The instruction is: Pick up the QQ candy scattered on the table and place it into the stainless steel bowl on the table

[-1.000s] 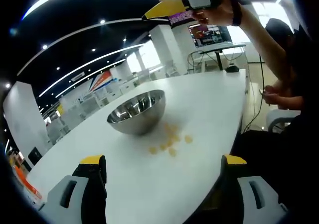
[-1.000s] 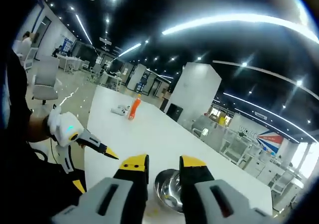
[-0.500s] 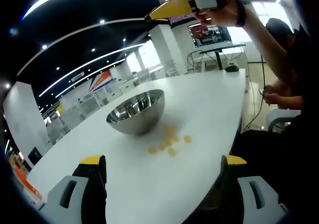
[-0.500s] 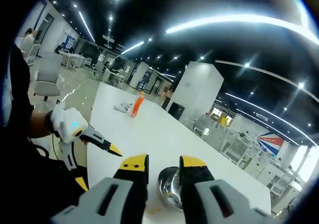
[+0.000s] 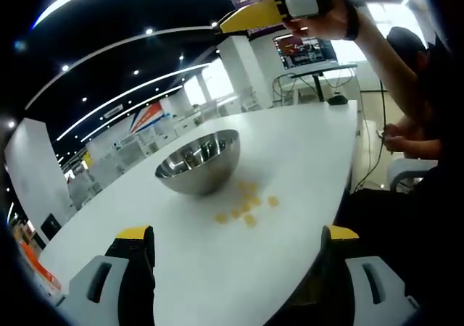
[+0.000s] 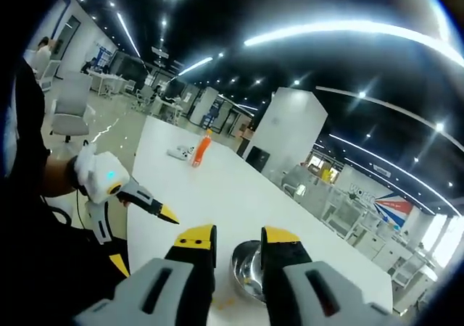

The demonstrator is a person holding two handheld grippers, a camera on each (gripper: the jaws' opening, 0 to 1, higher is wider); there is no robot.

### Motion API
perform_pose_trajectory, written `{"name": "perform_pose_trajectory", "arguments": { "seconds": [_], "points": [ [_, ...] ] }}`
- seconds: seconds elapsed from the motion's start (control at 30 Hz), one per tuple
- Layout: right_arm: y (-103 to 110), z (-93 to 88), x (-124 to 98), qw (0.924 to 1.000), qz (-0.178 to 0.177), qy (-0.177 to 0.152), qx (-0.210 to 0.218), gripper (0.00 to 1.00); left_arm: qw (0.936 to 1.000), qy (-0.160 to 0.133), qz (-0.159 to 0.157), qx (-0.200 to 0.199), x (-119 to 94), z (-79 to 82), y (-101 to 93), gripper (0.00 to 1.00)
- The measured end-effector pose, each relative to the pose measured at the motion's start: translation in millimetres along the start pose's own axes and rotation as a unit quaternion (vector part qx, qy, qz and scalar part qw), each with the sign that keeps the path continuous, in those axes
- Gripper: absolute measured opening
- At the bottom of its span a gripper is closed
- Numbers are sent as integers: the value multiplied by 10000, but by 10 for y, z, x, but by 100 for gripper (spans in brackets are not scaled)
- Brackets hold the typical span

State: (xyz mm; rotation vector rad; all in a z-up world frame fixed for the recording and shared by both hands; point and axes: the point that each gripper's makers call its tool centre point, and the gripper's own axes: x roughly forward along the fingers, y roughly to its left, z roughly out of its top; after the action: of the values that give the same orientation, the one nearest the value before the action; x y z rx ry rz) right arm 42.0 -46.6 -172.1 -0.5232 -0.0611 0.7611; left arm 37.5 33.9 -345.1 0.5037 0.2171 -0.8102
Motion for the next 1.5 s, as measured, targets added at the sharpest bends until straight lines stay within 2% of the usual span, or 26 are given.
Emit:
{"name": "perform_pose_trajectory", "arguments": {
  "seconds": [0.13,0.6,0.9,1.1,1.37,1.5],
  "points": [
    [37,30,-9,9999,85,-64,87,23,10000,2,7,-1,2,-1,3,95],
    [82,8,-2,9999,112,-6,3,23,10000,-5,11,8,-4,-1,9,95],
    [208,-85,23,9997,223,76,38,23,10000,-30,55,-2,-22,12,42,95],
    [338,-255,80,9990,347,210,195,23,10000,-29,59,-2,-33,9,41,95],
    [586,-724,194,9951,577,595,533,23,9999,-45,89,-30,-42,7,58,95],
    [628,-856,222,9930,605,660,770,22,9999,-39,90,-26,-46,-2,51,95]
  ]
}}
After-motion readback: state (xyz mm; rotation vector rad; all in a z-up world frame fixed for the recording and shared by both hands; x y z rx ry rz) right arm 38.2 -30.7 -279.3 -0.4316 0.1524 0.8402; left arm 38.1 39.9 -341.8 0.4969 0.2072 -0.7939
